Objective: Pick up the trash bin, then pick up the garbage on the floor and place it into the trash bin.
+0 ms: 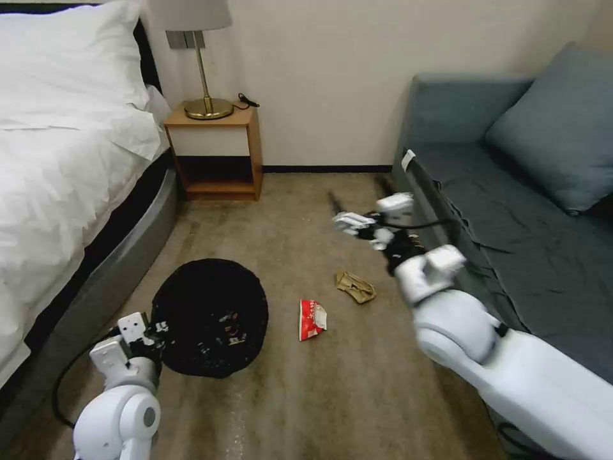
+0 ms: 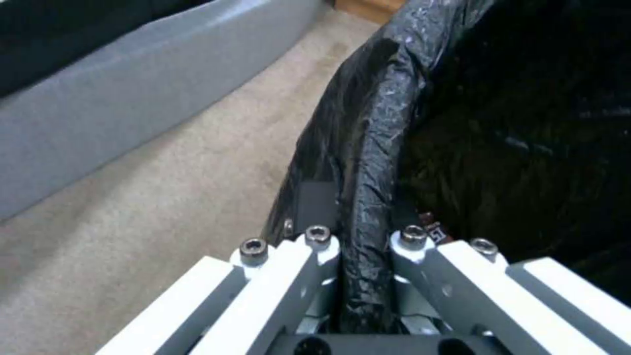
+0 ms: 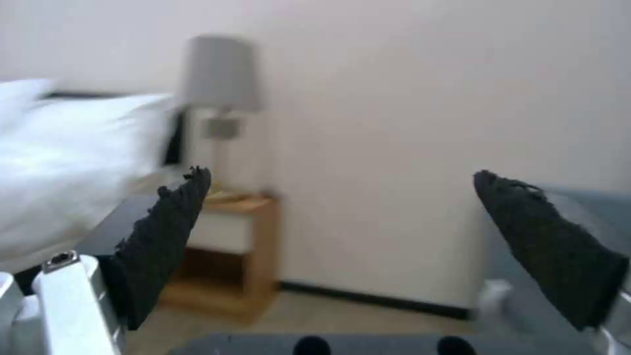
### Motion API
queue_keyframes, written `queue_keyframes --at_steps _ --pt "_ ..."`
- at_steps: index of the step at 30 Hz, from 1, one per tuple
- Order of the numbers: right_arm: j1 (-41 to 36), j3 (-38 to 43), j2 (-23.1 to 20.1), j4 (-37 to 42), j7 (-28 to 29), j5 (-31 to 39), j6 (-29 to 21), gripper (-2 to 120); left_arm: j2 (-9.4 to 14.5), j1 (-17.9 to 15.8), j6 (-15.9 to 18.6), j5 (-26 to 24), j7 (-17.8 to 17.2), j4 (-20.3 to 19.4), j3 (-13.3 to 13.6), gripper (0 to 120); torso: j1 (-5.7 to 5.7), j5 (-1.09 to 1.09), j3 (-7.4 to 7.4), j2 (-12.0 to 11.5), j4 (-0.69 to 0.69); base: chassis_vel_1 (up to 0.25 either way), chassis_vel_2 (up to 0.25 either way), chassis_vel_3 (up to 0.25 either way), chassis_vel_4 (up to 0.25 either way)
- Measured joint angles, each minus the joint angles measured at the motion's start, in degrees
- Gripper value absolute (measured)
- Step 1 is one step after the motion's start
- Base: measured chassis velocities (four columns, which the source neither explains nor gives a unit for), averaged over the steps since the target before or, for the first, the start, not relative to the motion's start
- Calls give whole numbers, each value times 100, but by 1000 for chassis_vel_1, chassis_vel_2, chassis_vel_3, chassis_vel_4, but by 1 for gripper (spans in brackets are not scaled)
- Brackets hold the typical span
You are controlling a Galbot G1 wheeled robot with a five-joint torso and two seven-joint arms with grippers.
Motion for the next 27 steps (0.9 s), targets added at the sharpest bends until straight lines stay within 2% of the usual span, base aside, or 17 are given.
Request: queue_keyframes --at_steps 1,2,3,4,5,9,10,12,19,27 --pt "-612 429 216 156 -55 -309 64 100 -2 -19 0 -7 -7 -1 -6 3 0 0 0 0 -5 0 0 0 0" --pt "-1159 731 436 270 -83 -679 149 100 -3 -35 1 -9 -12 -1 -9 3 0 3 0 0 -1 0 0 0 0" --pt "-1578 915 650 374 -101 -1041 250 100 -2 -51 3 -8 -27 1 -17 3 0 5 0 0 -7 0 0 0 0" --pt "-1937 1046 893 467 -127 -1373 347 100 -4 -62 5 -7 -31 2 -15 3 0 -1 0 0 -3 0 0 0 0" --pt "-1937 1046 893 467 -127 -1373 347 100 -4 -62 5 -7 -31 2 -15 3 0 -1 0 0 -3 0 0 0 0" --pt "-2855 1046 2000 677 -156 -2377 582 100 -5 -84 16 5 -42 27 27 3 0 -1 0 0 -3 0 0 0 0" --pt "-2855 1046 2000 677 -156 -2377 582 100 -5 -84 16 5 -42 27 27 3 0 -1 0 0 -3 0 0 0 0" --pt "-3066 825 2351 658 -142 -2606 659 100 -2 -89 15 17 -42 49 24 3 0 0 0 0 -2 0 0 0 0" --pt "-3372 312 2820 368 -131 -3027 890 100 -54 -50 8 22 -49 -23 -10 3 0 0 0 0 -2 0 0 0 0" --pt "-3347 102 2923 156 -166 -3189 1042 100 -59 -12 8 22 -59 -82 -69 3 0 0 0 0 -1 0 0 0 0"
